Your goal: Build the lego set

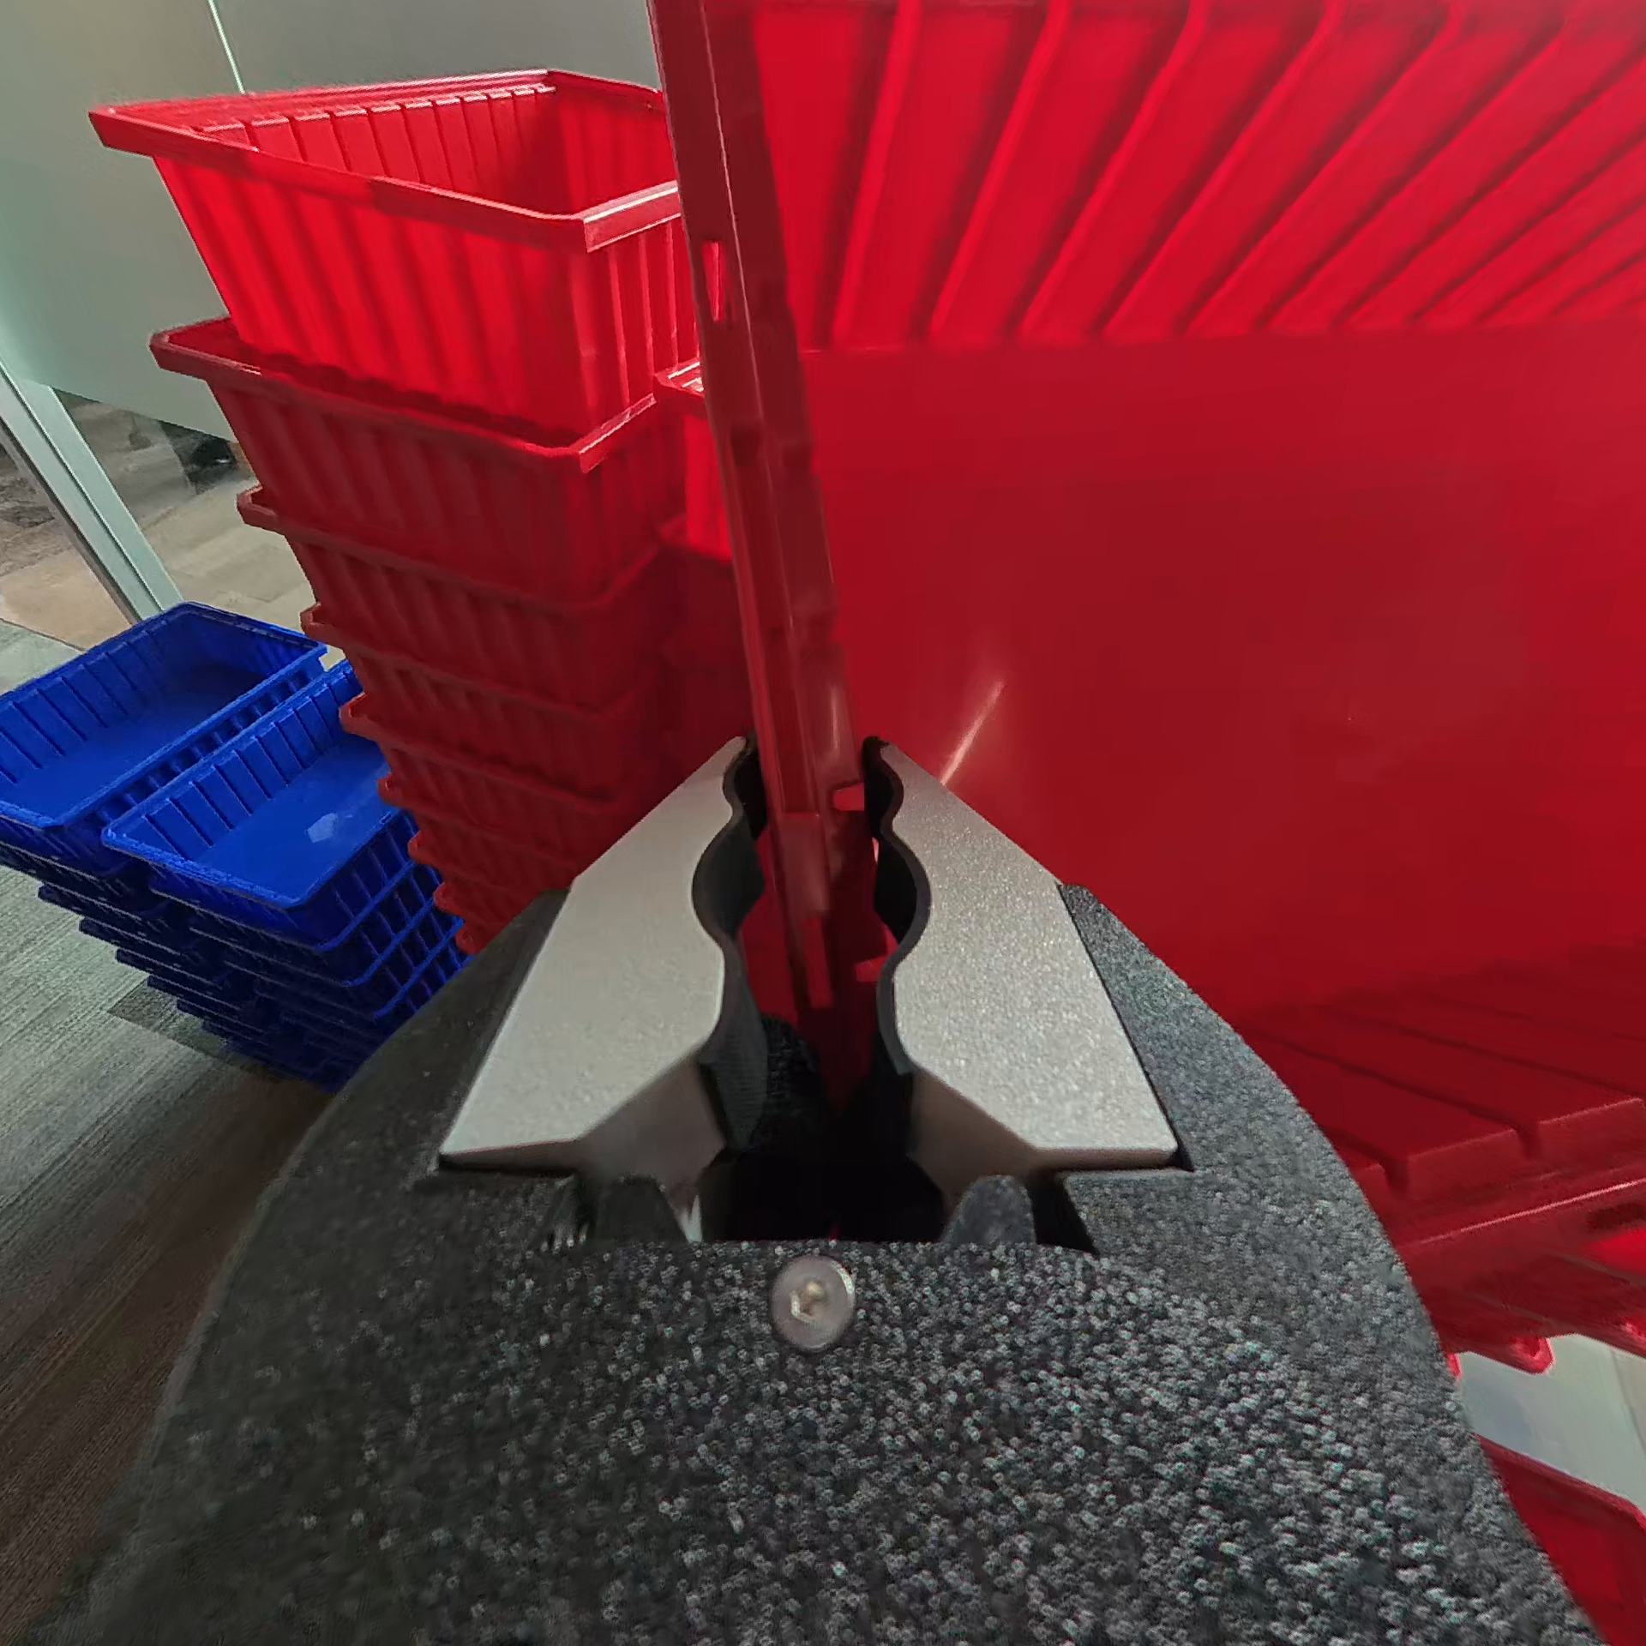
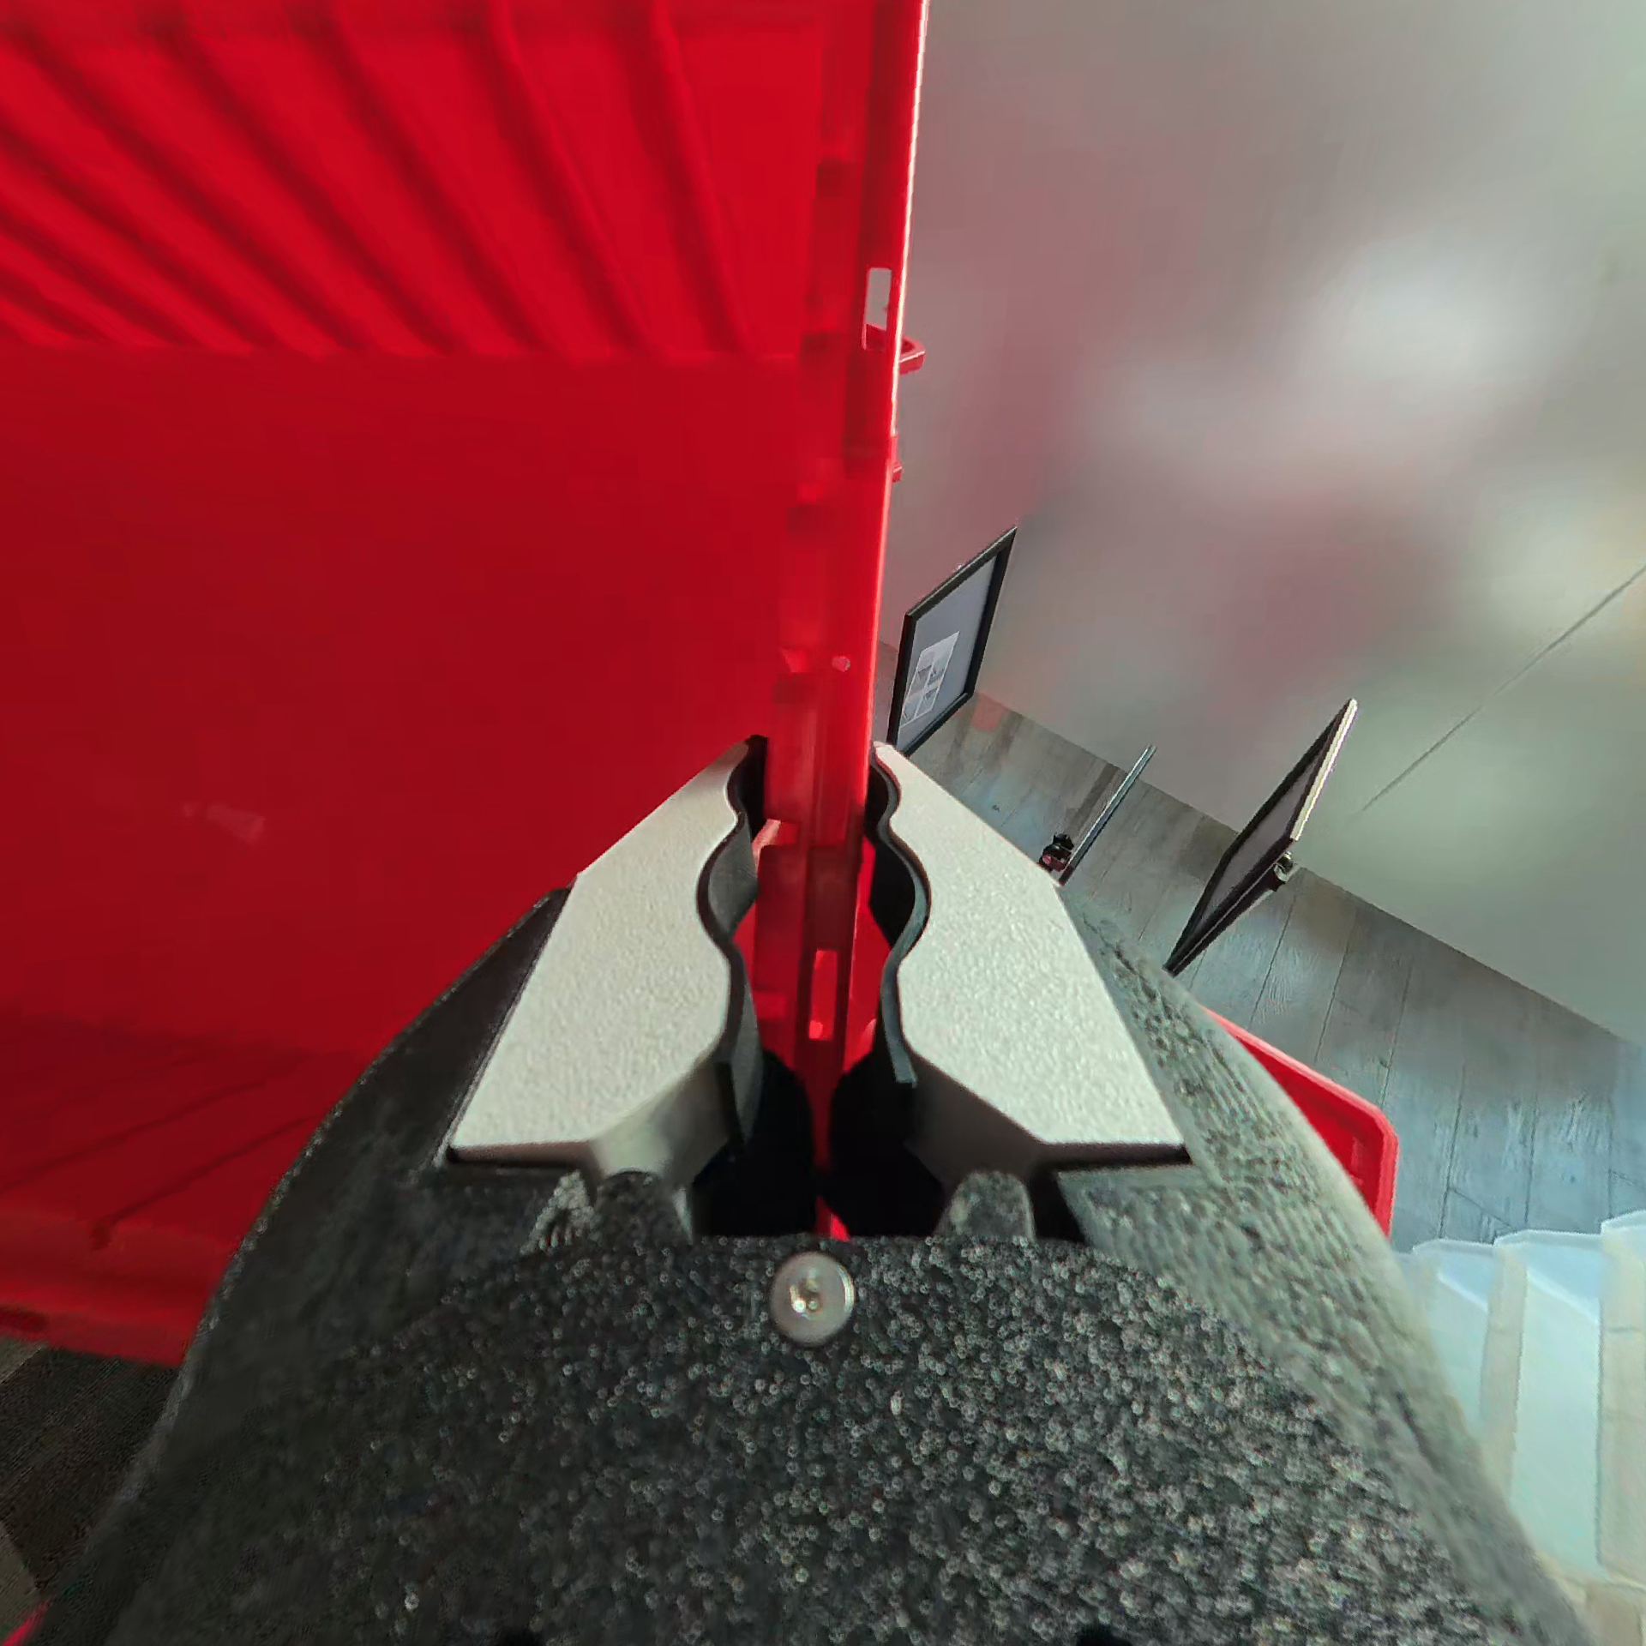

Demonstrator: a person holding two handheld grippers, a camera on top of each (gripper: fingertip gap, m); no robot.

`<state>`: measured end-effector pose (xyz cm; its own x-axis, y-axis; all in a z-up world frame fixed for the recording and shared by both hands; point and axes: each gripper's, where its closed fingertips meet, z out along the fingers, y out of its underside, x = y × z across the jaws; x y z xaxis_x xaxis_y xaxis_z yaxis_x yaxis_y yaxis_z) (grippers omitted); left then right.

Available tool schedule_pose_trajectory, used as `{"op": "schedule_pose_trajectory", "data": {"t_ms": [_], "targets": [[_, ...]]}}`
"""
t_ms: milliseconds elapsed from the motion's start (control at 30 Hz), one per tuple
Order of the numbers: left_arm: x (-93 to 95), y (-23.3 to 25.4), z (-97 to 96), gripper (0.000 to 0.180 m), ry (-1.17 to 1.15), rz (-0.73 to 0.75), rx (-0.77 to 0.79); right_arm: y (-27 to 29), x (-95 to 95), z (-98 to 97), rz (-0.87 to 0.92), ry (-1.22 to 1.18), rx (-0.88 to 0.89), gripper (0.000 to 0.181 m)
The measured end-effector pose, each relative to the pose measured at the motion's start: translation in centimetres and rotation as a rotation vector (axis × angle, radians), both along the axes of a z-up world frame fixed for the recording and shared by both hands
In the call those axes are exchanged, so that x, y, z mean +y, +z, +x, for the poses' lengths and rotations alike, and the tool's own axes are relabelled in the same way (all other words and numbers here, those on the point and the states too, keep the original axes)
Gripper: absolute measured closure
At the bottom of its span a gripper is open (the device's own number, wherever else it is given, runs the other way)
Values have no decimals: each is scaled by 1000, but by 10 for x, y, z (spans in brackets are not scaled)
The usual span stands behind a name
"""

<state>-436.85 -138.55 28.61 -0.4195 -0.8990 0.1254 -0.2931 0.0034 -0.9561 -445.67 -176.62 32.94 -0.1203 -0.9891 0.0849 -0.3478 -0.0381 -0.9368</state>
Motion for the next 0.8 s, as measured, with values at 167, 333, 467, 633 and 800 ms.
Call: {"op": "schedule_pose_trajectory", "data": {"t_ms": [167, 333, 467, 633, 800], "targets": [[-23, 7, 0, 161, 74, -7, -21, 11, -27, 25, -11, 64, -21, 162], [-64, 15, -14, 161, 198, -6, -28, 19, -70, 51, -10, 193, -39, 161], [-101, 26, -32, 162, 305, 13, -1, 27, -107, 71, 20, 304, -19, 161], [-128, 51, -42, 162, 416, 56, 23, 46, -132, 103, 61, 408, 8, 162], [-142, 73, -31, 162, 442, 57, 24, 62, -143, 127, 84, 446, 14, 162]]}}
